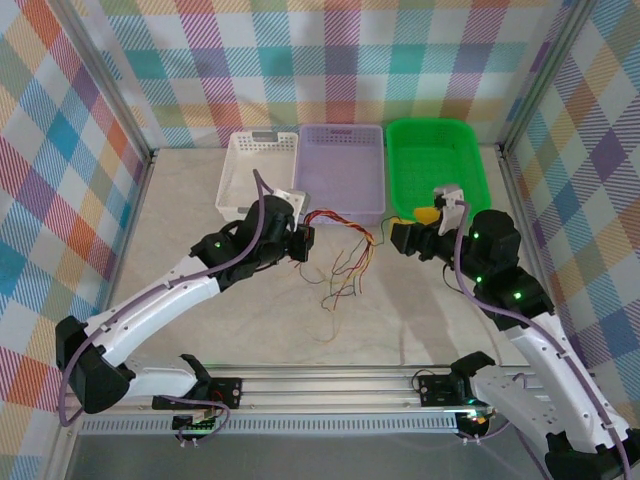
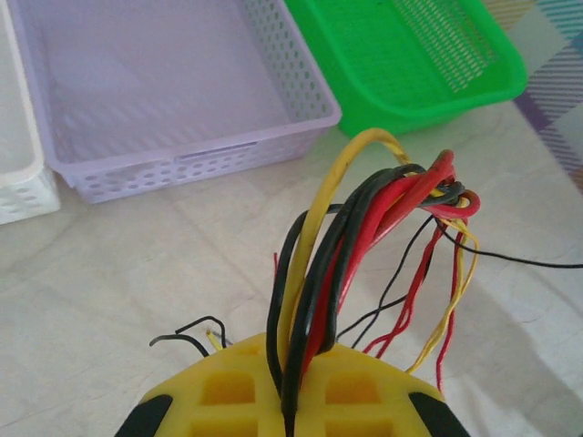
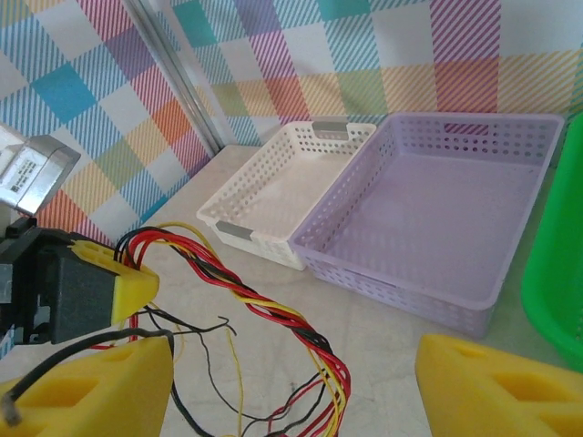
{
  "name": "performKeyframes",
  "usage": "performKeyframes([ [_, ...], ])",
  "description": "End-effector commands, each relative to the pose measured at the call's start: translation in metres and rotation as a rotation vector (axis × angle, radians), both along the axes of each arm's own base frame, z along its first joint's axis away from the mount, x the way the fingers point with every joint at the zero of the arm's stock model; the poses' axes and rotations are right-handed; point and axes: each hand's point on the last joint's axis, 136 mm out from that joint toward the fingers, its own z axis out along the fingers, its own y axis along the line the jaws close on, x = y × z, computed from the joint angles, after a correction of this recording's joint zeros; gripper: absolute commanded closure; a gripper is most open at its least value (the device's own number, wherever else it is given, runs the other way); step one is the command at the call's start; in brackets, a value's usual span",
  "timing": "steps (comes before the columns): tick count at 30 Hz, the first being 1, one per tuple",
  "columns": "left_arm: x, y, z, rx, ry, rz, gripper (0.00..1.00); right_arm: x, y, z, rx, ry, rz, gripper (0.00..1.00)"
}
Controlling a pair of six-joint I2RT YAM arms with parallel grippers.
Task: Untangle the cables
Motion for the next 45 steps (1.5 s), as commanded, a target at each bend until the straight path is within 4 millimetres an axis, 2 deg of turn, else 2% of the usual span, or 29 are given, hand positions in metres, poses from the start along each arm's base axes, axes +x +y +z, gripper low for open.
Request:
performKeyframes([
  [1, 0.008, 0.011, 0.011, 0.077, -0.049, 0.016, 1.0, -0.008, 0.002, 0.021, 0.061, -0.069, 0.026, 0.28],
  [8, 0.022, 0.032, 0.006, 0.133, -0.046, 0.12, 1.0, -0.034, -0.004, 0.056, 0.133, -0.124, 0.052, 0.24],
  [11, 0.03, 0.042, 0.005, 0.112, -0.027, 0.17, 1.0, -0.039, -0.007, 0.058, 0.128, -0.111, 0.044, 0.22],
  [18, 0.032, 0.034, 0.008, 0.069, -0.011, 0.133, 1.0, -0.036, -0.003, 0.048, 0.102, -0.056, 0.058, 0.18],
  [21, 0.024, 0.018, 0.011, 0.019, -0.003, 0.039, 1.0, -0.034, 0.006, 0.049, 0.116, -0.053, 0.103, 0.17],
  [25, 0.009, -0.005, 0.016, -0.042, 0.034, -0.105, 1.0, -0.015, 0.024, 0.027, 0.06, 0.016, 0.163, 0.17],
  [28, 0.0, -0.012, 0.016, -0.042, 0.052, -0.166, 1.0, -0.003, 0.041, 0.009, 0.014, 0.071, 0.237, 0.19],
  [34, -0.012, -0.023, 0.015, -0.058, 0.087, -0.264, 1.0, 0.014, 0.06, -0.016, -0.028, 0.081, 0.323, 0.19],
  [41, -0.013, -0.033, 0.016, -0.058, 0.105, -0.313, 1.0, 0.02, 0.082, -0.045, -0.054, 0.123, 0.415, 0.21],
  [45, -0.012, -0.036, 0.022, -0.062, 0.094, -0.328, 1.0, 0.017, 0.094, -0.064, -0.064, 0.16, 0.458, 0.22],
])
